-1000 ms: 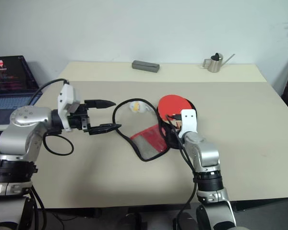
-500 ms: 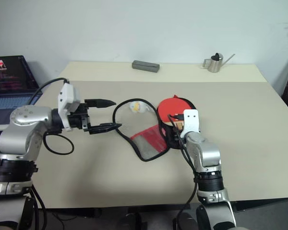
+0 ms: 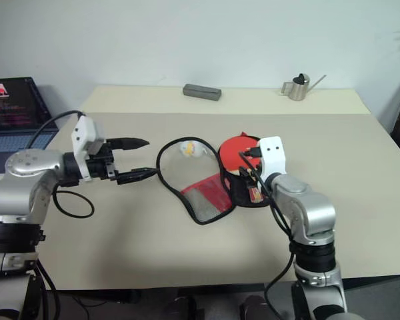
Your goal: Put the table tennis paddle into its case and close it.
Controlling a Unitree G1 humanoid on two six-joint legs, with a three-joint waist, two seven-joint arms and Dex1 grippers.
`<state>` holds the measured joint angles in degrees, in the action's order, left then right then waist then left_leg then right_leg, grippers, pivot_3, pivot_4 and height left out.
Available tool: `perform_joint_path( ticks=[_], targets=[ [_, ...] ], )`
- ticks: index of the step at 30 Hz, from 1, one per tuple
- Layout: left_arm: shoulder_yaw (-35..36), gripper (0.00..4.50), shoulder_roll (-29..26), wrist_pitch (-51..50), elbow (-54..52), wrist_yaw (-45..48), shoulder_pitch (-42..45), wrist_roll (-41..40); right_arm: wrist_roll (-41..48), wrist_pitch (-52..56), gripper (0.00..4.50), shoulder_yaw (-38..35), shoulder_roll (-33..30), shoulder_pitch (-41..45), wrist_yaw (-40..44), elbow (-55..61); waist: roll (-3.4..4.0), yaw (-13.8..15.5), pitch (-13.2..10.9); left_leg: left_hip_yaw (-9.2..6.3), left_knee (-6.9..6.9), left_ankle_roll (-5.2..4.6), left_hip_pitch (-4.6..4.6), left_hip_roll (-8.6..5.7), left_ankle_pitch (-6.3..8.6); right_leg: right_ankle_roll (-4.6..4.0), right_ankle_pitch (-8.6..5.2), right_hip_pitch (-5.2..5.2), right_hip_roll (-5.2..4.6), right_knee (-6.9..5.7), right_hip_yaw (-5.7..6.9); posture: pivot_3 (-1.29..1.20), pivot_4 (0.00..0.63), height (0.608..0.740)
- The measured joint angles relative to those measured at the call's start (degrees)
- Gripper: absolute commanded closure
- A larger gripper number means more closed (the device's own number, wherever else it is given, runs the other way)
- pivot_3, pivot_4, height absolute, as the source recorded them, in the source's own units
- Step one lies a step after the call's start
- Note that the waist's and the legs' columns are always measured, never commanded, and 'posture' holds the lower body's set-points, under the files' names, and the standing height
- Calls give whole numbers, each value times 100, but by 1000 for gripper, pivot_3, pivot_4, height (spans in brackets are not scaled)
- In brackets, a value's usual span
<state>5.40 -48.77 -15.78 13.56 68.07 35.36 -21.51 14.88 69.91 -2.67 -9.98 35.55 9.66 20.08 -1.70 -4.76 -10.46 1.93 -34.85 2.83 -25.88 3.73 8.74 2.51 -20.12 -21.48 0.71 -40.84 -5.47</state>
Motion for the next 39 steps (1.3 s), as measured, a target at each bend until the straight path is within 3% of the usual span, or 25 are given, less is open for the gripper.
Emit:
perform_joint_path(
  ticks=[3, 4, 11, 21, 30, 33, 39],
  targets=[
    [78, 0, -125, 156, 347, -37, 0, 150, 164, 12, 62, -86, -241, 47, 243, 2, 0, 0, 0, 1, 1, 0, 0, 0, 0, 0, 0, -1, 0, 2, 0, 0, 150, 740],
    [99, 0, -144, 197, 434, -40, 0, 171, 241, 6, 27, -112, -279, 50, 356, 3, 0, 1, 0, 1, 1, 0, 0, -1, 0, 0, 0, 0, 0, 2, 0, 0, 150, 740],
    [113, 0, -147, 323, 746, -41, 0, 294, 1026, -216, 27, -165, -665, 224, 1393, 102, -1, 7, -1, 0, -1, 0, 0, 0, 0, 0, 0, 2, -1, 0, 3, 0, 150, 740],
    [-190, 0, 172, 534, 1235, 2, -13, 665, 1158, -1418, 27, -40, -2120, 264, 2711, -4, -2, 26, -1, 3, -2, 0, 0, -2, 0, 0, 0, 5, -2, 5, 1, 0, 150, 740],
    [-402, 0, 739, 949, 2188, -471, 346, 1111, 1097, -1782, 27, -58, -2433, 159, 2742, -246, -4, 52, -2, 1, -5, -1, -1, -2, 0, 0, 0, 5, -1, 1, 2, 0, 150, 740],
    [-390, 608, 755, 1030, 2465, -590, 600, 1148, 1106, -1780, 0, -64, -2457, 54, 2683, -221, -4, 58, -2, 3, -5, -1, 0, -3, 0, 0, 0, 5, -1, 2, 0, 0, 150, 740],
    [-396, 2738, 832, 1260, 2996, -743, 797, 1320, 1160, -1752, 0, -76, -2473, -67, 2580, -100, -4, 62, -2, 3, -5, 0, 0, -3, 0, 0, 0, 6, -1, 1, 1, 0, 150, 740]
  ],
)
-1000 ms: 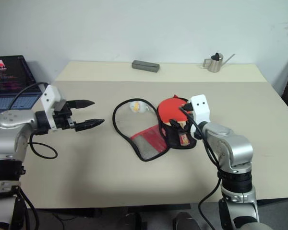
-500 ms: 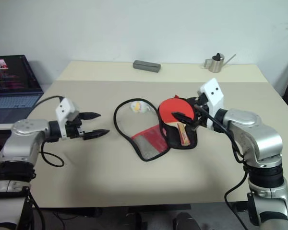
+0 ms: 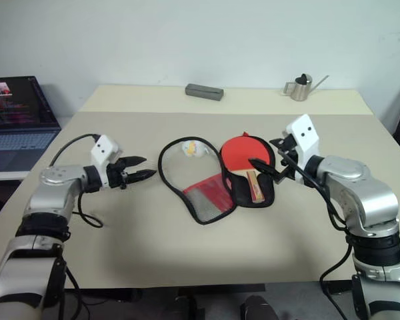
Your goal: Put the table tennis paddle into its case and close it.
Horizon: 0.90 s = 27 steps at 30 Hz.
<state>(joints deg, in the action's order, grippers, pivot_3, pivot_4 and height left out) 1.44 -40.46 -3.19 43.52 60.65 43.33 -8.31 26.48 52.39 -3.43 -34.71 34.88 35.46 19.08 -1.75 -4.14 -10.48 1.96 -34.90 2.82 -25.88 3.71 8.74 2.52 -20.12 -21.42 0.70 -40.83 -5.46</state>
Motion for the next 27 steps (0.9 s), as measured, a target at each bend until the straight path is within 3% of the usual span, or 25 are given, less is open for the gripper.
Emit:
perform_joint_path(
  ticks=[5, 10, 18, 27],
  targets=[
    [-136, 4453, 170, 324, 770, -596, 417, 460, 68, 10, 0, -69, -7, -24, -63, 78, 0, 59, 0, 2, -4, 0, 0, -1, 0, 0, 0, 0, 0, -1, 1, 0, 150, 740],
    [-345, 4453, 519, 678, 1744, -1591, 979, 999, 438, 30, 0, -226, -51, -132, 117, 292, -1, 135, 0, 7, -4, 0, -1, -6, 0, 1, 0, 3, 0, 3, 4, 0, 150, 740],
    [-373, 4453, 1171, 981, 2649, -2240, 1434, 1298, 661, 91, 0, -366, -191, -294, 113, 498, -2, 155, 0, 12, -5, 1, -2, -5, 0, 1, 0, 4, 2, 0, 9, 0, 150, 740],
    [-117, 4453, 1460, 1160, 2736, -1370, 1528, 1074, 891, 209, 0, -556, -259, -524, -90, 762, -2, 159, 1, 22, -5, 2, -1, -5, -1, 1, 1, 4, 4, -1, 9, 0, 150, 740]
  ],
)
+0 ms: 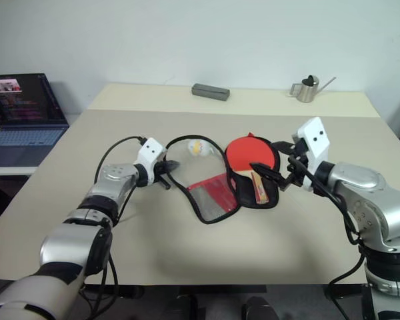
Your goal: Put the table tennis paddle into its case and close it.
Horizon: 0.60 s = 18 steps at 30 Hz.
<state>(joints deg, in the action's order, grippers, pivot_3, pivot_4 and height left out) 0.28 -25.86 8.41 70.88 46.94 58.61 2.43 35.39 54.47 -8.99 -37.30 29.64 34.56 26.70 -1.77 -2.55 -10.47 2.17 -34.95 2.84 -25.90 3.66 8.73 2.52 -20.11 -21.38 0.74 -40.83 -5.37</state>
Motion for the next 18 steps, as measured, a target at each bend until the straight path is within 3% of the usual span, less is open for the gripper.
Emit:
perform_joint_path(
  ticks=[5, 12, 18],
  targets=[
    [262, 4453, 50, 47, -137, 841, 57, -387, 197, 87, 0, -211, -110, -182, -90, 229, 0, 28, 0, 1, -1, 0, 0, -1, 0, 0, 0, 3, -2, 1, 3, 0, 150, 740],
    [312, 4453, 643, -186, -674, 1908, 585, -786, 662, 318, 0, -642, -568, -492, -43, 499, -3, 83, 0, -4, -6, 0, -1, -5, 0, 1, 0, 14, -2, 7, 11, 0, 150, 740],
    [156, 4453, 1273, -122, -423, 1811, 1002, -661, 901, 490, 0, -1096, -863, -799, -111, 692, -3, 68, 0, -13, -6, 0, 0, -7, 0, 1, -1, 15, 1, 7, 11, 0, 150, 740]
  ],
)
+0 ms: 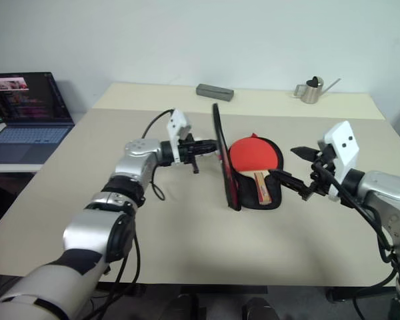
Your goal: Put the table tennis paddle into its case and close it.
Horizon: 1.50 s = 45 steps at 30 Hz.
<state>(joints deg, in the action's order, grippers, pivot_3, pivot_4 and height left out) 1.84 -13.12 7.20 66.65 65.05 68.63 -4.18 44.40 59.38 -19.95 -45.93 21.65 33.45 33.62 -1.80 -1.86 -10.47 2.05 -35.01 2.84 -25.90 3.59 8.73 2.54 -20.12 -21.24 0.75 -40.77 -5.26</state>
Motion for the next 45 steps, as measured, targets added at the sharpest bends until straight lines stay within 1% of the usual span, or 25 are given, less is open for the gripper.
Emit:
perform_joint_path(
  ticks=[4, 8, 14, 17, 20, 22, 24, 26, 27, 28, 29, 32, 33, 37, 39, 45],
  targets=[
    [-165, 4453, 473, 99, 381, -392, 84, 236, 227, 114, 0, -209, -34, -100, -155, 148, 0, -23, 0, -1, 0, 0, 1, -1, 0, 1, 0, -1, 2, 0, -5, 0, 150, 740],
    [-284, 4453, 772, 118, 725, -848, 81, 486, 422, 176, 0, -386, -91, -161, -328, 224, -1, -37, -1, -3, 1, 0, 1, -2, 0, 1, 0, -1, 3, -1, -5, 0, 150, 740],
    [-243, 4453, 892, 195, 825, -1373, 82, 570, 475, 166, 0, -365, -94, -192, -481, 214, -1, -38, -1, -3, 1, 0, 1, -2, 0, 1, 0, -1, 3, -1, -6, 0, 150, 740],
    [-137, 4453, 830, 275, 821, -1259, 83, 521, 460, 113, 0, -251, -90, -123, -505, 142, -1, -43, -1, -3, 1, 0, 1, -2, 0, 0, 0, -2, 4, -2, -5, 0, 150, 740],
    [-22, 4453, 571, 359, 692, -789, 85, 380, 402, 32, 0, -87, -66, -25, -513, -34, -1, -64, -1, -3, 1, 0, 2, 0, 0, 0, 0, -3, 5, -4, -4, 0, 150, 740],
    [105, 4453, 300, 319, 421, -263, 66, 155, 378, -24, 0, 36, -11, 31, -518, -187, -1, -84, -1, -3, 2, 1, 2, 1, -1, 0, 0, -4, 6, -4, -5, 0, 150, 740],
    [264, 4453, -54, 24, -202, 450, 12, -200, 287, -82, 0, 235, 124, 126, -541, -431, 0, -107, 0, -2, 3, 1, 2, 2, -1, 0, 1, -3, 6, -4, -5, 0, 150, 740],
    [329, 4453, -346, -399, -845, 943, -159, -501, 166, -139, 0, 387, 216, 209, -597, -661, 2, -125, 1, -3, 3, 1, 3, 3, -1, 0, 1, -2, 5, -4, -5, 0, 150, 740],
    [351, 4453, -539, -675, -1275, 1191, -366, -666, 98, -148, 0, 467, 258, 268, -642, -826, 4, -136, 2, -3, 3, 1, 4, 5, -1, -1, 1, -1, 5, -4, -6, 0, 150, 740],
    [369, 4453, -653, -834, -1493, 1305, -495, -751, 42, -150, 0, 500, 286, 287, -675, -930, 4, -141, 2, -5, 2, 2, 5, 7, -1, -1, 1, -1, 5, -6, -5, 0, 150, 740],
    [363, 4453, -900, -1139, -1993, 1444, -827, -885, -48, -151, 0, 595, 396, 418, -735, -1127, 4, -165, 2, -8, 2, 2, 9, 12, -1, -1, 1, -3, 6, -9, -11, 0, 150, 740],
    [347, 4453, -1402, -1799, -3016, 1593, -1508, -1116, -271, -154, 0, 781, 452, 613, -768, -1541, 5, -180, 1, -19, 1, 5, 9, 12, -4, -2, 1, -2, 5, -14, -9, 0, 150, 740],
    [344, 4453, -1604, -2068, -3501, 1609, -1766, -1200, -357, -155, 0, 867, 485, 713, -772, -1740, 5, -162, 1, -20, -1, 6, 9, 12, -5, -2, 1, -1, 5, -14, -6, 0, 150, 740],
    [351, 4453, -2002, -2559, -4439, 1550, -2159, -1418, -647, -175, 0, 1135, 789, 1097, -807, -2423, 5, -125, 2, -18, -8, 1, 9, 9, -8, -2, 1, 6, 1, -16, 0, 0, 150, 740],
    [368, 4453, -2099, -2744, -4706, 1481, -2250, -1553, -846, -237, 0, 1314, 922, 1302, -811, -2843, 5, -98, 1, -16, -10, -3, 9, 8, -11, 0, 3, 7, -2, -15, 3, 0, 150, 740],
    [329, 4453, -2127, -3182, -5440, 1306, -2410, -1918, -1406, -373, 0, 1663, 1212, 1821, -718, -4105, 5, -96, 1, -15, -8, -6, 7, 9, -12, 2, 5, 3, -2, -13, 0, 0, 150, 740]
  ],
)
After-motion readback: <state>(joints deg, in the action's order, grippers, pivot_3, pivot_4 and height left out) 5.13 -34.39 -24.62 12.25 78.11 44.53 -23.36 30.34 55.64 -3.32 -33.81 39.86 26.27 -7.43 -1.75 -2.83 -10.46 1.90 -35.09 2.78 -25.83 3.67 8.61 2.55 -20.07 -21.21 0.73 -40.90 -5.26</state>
